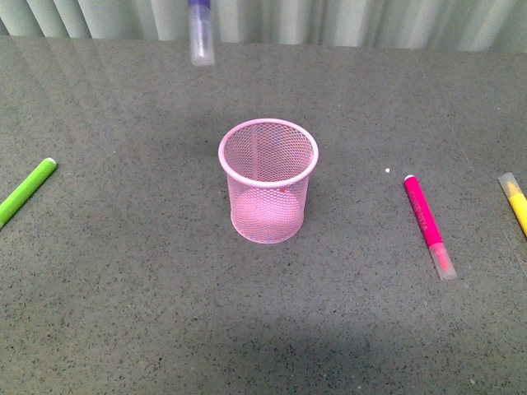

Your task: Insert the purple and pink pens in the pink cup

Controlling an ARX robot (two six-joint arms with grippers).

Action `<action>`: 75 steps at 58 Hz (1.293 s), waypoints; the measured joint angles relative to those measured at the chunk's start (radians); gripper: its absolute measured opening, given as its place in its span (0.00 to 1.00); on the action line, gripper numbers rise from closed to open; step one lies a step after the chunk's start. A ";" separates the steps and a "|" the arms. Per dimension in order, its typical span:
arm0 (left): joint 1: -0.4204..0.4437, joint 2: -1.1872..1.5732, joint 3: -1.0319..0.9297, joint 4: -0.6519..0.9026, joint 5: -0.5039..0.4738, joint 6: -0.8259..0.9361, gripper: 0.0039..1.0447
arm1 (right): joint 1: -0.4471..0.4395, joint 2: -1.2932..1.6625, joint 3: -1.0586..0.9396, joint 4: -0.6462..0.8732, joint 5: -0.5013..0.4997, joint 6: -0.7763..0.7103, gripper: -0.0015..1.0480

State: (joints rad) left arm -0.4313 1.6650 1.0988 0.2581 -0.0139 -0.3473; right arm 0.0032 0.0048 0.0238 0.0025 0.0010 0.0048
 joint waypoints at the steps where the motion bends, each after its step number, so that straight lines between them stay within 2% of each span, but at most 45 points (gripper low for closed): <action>1: -0.008 0.012 0.000 0.003 -0.003 -0.004 0.07 | 0.000 0.000 0.000 0.000 0.000 0.000 0.93; 23: -0.097 0.163 0.000 0.066 -0.040 -0.033 0.07 | 0.000 0.000 0.000 0.000 0.000 0.000 0.93; 57: -0.099 0.208 -0.053 0.122 -0.070 -0.034 0.07 | 0.000 0.000 0.000 0.000 0.000 0.000 0.93; 60: -0.099 0.208 -0.053 0.124 -0.072 -0.036 0.15 | 0.000 0.000 0.000 0.000 0.000 0.000 0.93; 75: -0.091 0.187 -0.080 0.128 -0.074 -0.073 0.75 | 0.000 0.000 0.000 0.000 0.000 0.000 0.93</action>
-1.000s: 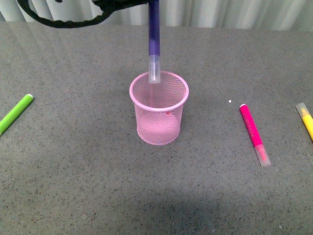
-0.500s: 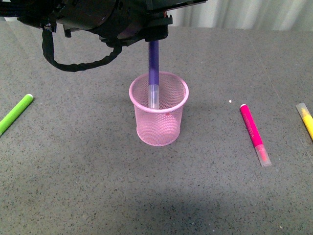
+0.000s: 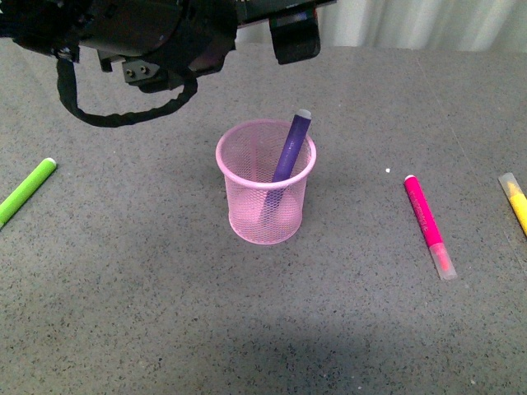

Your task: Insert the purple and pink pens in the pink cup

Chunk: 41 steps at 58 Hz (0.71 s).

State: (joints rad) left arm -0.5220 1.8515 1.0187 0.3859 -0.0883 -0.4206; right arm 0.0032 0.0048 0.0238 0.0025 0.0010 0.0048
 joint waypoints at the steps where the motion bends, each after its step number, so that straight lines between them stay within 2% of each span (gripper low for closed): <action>1: 0.001 -0.008 -0.003 -0.002 -0.003 -0.004 0.79 | 0.000 0.000 0.000 0.000 0.000 0.000 0.93; 8: 0.016 -0.078 -0.024 -0.010 -0.030 -0.044 0.94 | 0.000 0.000 0.000 0.000 0.000 0.000 0.93; 14: 0.043 -0.183 -0.069 -0.012 -0.087 -0.093 0.92 | 0.000 0.000 0.000 0.000 0.000 0.000 0.93; 23: 0.099 -0.387 -0.201 -0.021 -0.237 -0.168 0.93 | 0.000 0.000 0.000 0.000 0.000 0.000 0.93; 30: 0.121 -0.557 -0.355 -0.093 -0.347 -0.219 0.93 | 0.000 0.000 0.000 0.000 0.000 0.000 0.93; 35: 0.110 -0.708 -0.548 -0.161 -0.411 -0.261 0.93 | 0.000 0.000 0.000 0.000 0.000 0.000 0.93; 36: 0.110 -0.708 -0.568 -0.149 -0.406 -0.252 0.92 | 0.000 0.000 0.000 0.000 0.000 0.000 0.93; 38: 0.109 -0.702 -0.699 0.077 -0.356 -0.154 0.84 | 0.000 0.000 0.000 0.000 0.002 0.000 0.93; 41: 0.103 -0.708 -0.803 0.260 -0.337 -0.045 0.77 | 0.000 0.000 0.000 0.000 0.001 0.000 0.93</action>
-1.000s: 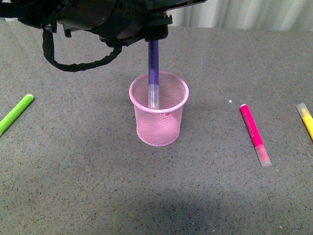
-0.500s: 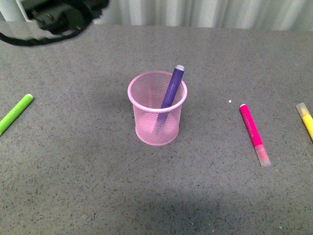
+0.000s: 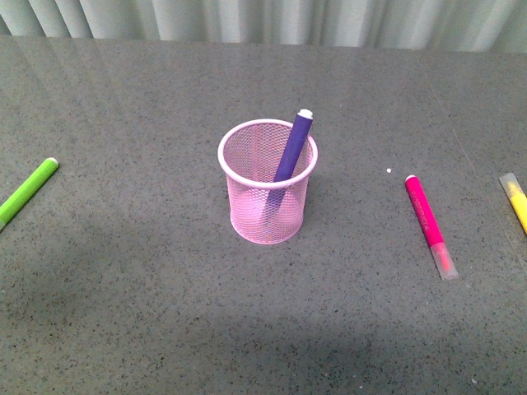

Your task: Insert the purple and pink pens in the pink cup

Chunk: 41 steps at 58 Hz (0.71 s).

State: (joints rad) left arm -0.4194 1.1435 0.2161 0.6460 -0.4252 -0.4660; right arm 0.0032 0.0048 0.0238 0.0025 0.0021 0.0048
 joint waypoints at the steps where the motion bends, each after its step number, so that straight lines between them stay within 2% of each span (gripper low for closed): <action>1: -0.004 -0.016 -0.047 0.068 0.001 0.069 0.73 | 0.000 0.000 0.000 0.000 -0.002 0.000 0.93; 5: -0.027 -0.130 -0.151 0.169 -0.024 0.227 0.63 | 0.000 0.000 0.000 0.000 0.001 0.000 0.93; 8: -0.035 -0.224 -0.175 0.151 -0.035 0.300 0.56 | 0.000 0.002 0.000 -0.002 0.001 -0.001 0.93; 12: -0.021 -0.345 -0.190 0.089 0.000 0.363 0.46 | 0.000 -0.002 0.000 -0.002 0.001 -0.001 0.93; 19: 0.049 -0.500 -0.205 -0.024 0.067 0.422 0.27 | -0.001 -0.002 0.000 -0.003 -0.001 -0.001 0.93; 26: 0.142 -0.637 -0.210 -0.153 0.162 0.444 0.02 | -0.001 -0.002 0.000 -0.003 -0.002 -0.001 0.93; 41: 0.281 -0.837 -0.210 -0.338 0.293 0.452 0.02 | -0.001 -0.002 0.000 -0.003 0.000 -0.001 0.93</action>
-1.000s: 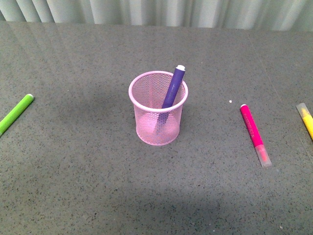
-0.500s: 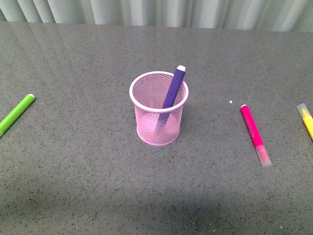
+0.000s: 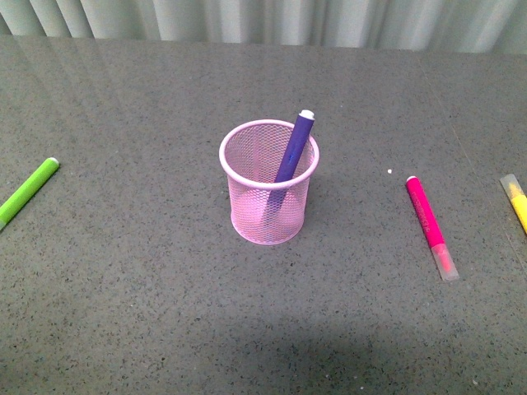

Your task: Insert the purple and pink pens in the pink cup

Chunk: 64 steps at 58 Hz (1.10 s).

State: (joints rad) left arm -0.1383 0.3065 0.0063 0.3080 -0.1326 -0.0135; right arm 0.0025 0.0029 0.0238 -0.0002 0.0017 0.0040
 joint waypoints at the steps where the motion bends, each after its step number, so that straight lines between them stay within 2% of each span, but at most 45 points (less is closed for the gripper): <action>1: 0.007 -0.008 0.000 -0.008 0.005 0.000 0.02 | 0.000 0.000 0.000 0.000 0.000 0.000 0.93; 5: 0.100 -0.048 0.000 -0.049 0.120 0.003 0.02 | 0.000 0.000 0.000 0.000 0.000 0.000 0.93; 8: 0.130 -0.070 0.000 -0.070 0.121 0.002 0.02 | 0.000 0.000 0.000 0.000 0.001 0.000 0.93; 19: 0.134 -0.136 0.000 -0.136 0.130 0.003 0.02 | 0.000 0.000 0.000 0.000 0.001 0.000 0.93; 22: 0.134 -0.231 0.000 -0.265 0.130 0.003 0.02 | 0.000 0.000 0.000 0.000 0.000 0.000 0.93; 24: 0.134 -0.259 0.000 -0.295 0.132 0.003 0.02 | 0.000 0.000 0.000 0.000 0.001 0.000 0.93; 49: 0.135 -0.292 0.000 -0.309 0.132 0.003 0.02 | 0.000 0.000 0.000 0.000 0.001 0.000 0.93; 64: 0.135 -0.292 0.000 -0.309 0.132 0.003 0.42 | 0.000 0.000 0.000 0.000 0.001 0.000 0.93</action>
State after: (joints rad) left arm -0.0032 0.0147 0.0067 -0.0006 -0.0002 -0.0105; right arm 0.0025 0.0029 0.0238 -0.0002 0.0025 0.0040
